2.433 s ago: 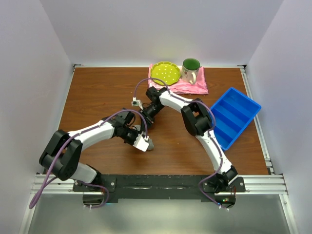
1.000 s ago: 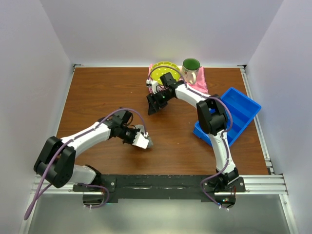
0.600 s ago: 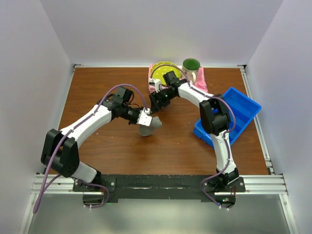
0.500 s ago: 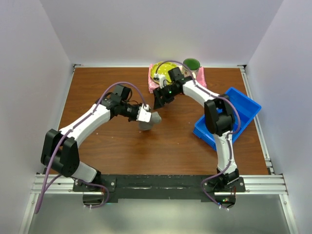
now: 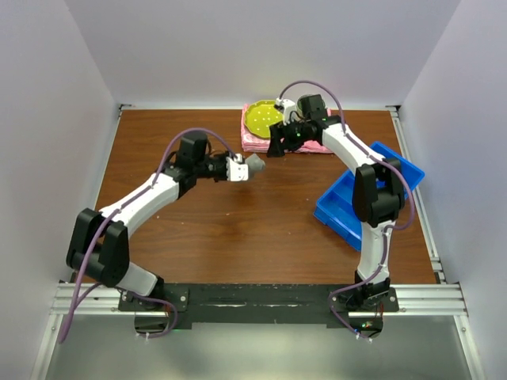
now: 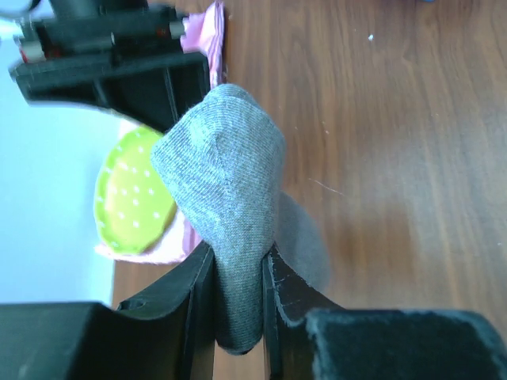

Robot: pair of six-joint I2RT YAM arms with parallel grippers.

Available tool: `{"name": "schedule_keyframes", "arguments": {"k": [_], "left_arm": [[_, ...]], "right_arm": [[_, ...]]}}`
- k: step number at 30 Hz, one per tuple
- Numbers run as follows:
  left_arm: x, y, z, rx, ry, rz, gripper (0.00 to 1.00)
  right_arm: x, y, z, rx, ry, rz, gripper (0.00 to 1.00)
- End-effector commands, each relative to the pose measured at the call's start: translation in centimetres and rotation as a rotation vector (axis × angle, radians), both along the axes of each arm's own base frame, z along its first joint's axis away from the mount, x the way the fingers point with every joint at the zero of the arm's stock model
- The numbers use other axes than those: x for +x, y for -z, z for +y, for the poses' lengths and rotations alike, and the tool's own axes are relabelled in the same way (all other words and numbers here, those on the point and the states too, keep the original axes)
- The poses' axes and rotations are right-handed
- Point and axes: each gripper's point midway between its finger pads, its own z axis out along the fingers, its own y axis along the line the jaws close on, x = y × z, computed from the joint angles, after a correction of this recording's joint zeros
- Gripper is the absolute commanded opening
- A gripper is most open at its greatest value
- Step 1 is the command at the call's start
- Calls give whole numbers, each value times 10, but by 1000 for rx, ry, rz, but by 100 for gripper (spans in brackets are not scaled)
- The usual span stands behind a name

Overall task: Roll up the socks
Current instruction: Roll the sock at the center of the board.

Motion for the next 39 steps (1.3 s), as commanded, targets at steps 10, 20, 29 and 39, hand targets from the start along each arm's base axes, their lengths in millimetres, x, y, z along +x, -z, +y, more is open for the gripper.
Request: {"name": "schedule_keyframes", "arguments": {"k": [10, 20, 29, 39], "left_arm": [[-98, 137, 35, 162, -55, -39, 0], [-127, 166, 49, 267, 44, 4, 0], [-158, 191, 52, 330, 192, 88, 0], [-173, 201, 58, 346, 225, 147, 0]], "right_arm": [[-64, -17, 3, 59, -204, 100, 72], [-159, 12, 1, 67, -661, 100, 76], [-165, 16, 40, -37, -679, -374, 97], [-188, 19, 81, -88, -655, -627, 83]]}}
